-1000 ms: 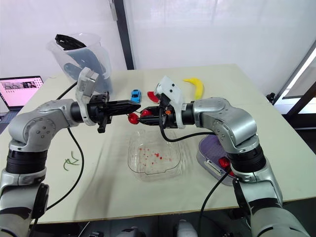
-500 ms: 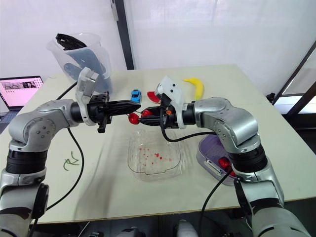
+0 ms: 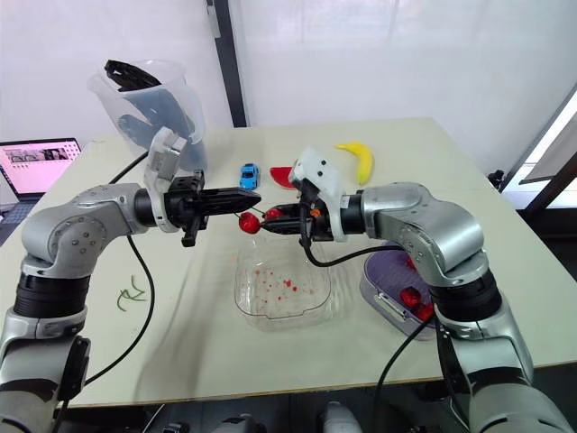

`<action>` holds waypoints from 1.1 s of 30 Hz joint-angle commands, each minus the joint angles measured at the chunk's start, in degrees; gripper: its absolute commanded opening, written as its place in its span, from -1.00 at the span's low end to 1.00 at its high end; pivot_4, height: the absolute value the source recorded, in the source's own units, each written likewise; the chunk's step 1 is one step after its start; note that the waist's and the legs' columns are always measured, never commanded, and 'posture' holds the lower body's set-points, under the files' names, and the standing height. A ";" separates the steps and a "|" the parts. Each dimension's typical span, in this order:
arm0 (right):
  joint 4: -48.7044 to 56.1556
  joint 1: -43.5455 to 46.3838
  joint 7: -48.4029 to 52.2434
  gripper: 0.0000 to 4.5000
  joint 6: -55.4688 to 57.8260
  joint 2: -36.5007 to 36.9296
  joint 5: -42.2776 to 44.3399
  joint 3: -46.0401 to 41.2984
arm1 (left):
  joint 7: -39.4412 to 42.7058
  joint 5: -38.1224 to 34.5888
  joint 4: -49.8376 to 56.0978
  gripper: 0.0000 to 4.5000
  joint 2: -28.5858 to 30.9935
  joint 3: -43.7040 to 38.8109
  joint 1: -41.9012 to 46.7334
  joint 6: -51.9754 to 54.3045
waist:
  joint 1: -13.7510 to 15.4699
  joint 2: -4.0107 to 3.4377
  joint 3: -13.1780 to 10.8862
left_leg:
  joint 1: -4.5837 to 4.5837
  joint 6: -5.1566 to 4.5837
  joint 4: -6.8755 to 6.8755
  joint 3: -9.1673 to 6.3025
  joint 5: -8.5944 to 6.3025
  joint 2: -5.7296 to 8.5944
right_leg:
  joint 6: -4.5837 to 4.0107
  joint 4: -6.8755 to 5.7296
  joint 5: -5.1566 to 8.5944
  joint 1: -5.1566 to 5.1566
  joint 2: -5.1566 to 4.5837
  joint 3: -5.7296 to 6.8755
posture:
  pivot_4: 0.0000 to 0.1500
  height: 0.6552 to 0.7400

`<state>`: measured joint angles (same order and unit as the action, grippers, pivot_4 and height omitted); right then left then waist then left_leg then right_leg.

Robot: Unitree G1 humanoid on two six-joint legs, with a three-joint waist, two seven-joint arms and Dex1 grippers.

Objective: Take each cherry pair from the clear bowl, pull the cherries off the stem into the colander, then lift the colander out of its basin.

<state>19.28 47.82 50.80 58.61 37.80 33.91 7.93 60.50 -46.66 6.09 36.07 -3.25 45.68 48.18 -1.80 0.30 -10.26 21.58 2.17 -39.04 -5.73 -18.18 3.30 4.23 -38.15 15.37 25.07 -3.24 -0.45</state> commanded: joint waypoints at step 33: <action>-3.91 -13.64 17.00 0.97 -7.13 34.45 -5.92 -10.59 | -1.59 -2.16 0.40 -1.00 -1.83 -2.83 1.55 -0.42 | 1.09 -0.03 -0.08 | -0.15 -0.20 -0.07 0.54 -0.11 -0.09 | 0.12 0.07 -0.04 -0.09 0.05 -0.33 | 1.00 1.00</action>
<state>12.48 30.76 66.58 49.93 71.30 24.71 1.09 59.39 -47.05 5.64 34.41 -3.88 45.51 48.03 -0.71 0.27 -10.34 21.41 1.97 -39.10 -5.18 -18.29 3.21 4.35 -38.08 15.33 24.99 -3.18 -0.79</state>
